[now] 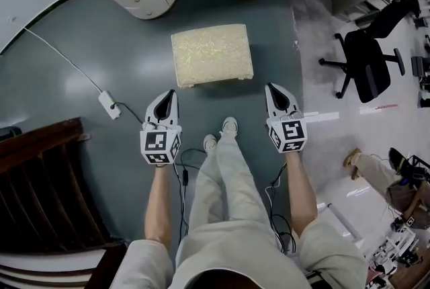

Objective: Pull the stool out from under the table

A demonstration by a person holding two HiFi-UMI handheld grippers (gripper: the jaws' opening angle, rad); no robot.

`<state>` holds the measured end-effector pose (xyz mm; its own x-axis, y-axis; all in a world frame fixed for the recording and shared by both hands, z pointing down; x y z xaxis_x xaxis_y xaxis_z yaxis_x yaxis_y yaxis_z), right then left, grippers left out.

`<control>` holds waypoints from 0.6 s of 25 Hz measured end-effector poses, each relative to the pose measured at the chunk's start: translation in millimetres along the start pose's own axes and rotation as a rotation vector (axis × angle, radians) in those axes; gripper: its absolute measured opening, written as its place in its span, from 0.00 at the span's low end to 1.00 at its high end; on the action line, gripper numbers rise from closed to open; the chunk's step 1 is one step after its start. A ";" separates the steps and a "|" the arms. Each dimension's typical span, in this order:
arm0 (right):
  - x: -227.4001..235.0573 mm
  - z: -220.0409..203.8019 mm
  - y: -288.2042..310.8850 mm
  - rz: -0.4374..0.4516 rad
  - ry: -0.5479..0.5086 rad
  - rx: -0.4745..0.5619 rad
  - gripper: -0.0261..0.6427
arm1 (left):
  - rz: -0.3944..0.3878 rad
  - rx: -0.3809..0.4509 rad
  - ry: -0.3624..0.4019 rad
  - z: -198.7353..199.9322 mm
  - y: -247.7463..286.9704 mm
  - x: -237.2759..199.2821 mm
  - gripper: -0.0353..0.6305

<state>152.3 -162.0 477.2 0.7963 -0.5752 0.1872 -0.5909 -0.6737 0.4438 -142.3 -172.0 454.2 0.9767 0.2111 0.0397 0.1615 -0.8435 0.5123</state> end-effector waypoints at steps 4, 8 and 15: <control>-8.2 34.4 -26.5 -0.016 0.009 0.037 0.03 | -0.001 0.019 -0.002 32.2 -25.1 4.1 0.07; -22.2 63.9 -53.3 -0.035 -0.014 0.050 0.03 | 0.001 0.034 -0.003 62.4 -51.2 2.4 0.07; -34.4 116.1 -97.1 -0.068 -0.070 0.064 0.03 | 0.012 0.071 0.018 116.1 -89.3 -0.5 0.07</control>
<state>167.3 -130.6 325.8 0.8251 -0.5567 0.0960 -0.5448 -0.7393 0.3957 -140.7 -154.1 308.8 0.9761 0.2088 0.0610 0.1599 -0.8789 0.4494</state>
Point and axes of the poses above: the fingertips, and each gripper's own axes: y forward along the fingers, x to its right, z out of its top, the point moved 3 cm from there along -y, backward along the fingers, and after that the axes turned 15 degrees about z, right-handed, at the moved point
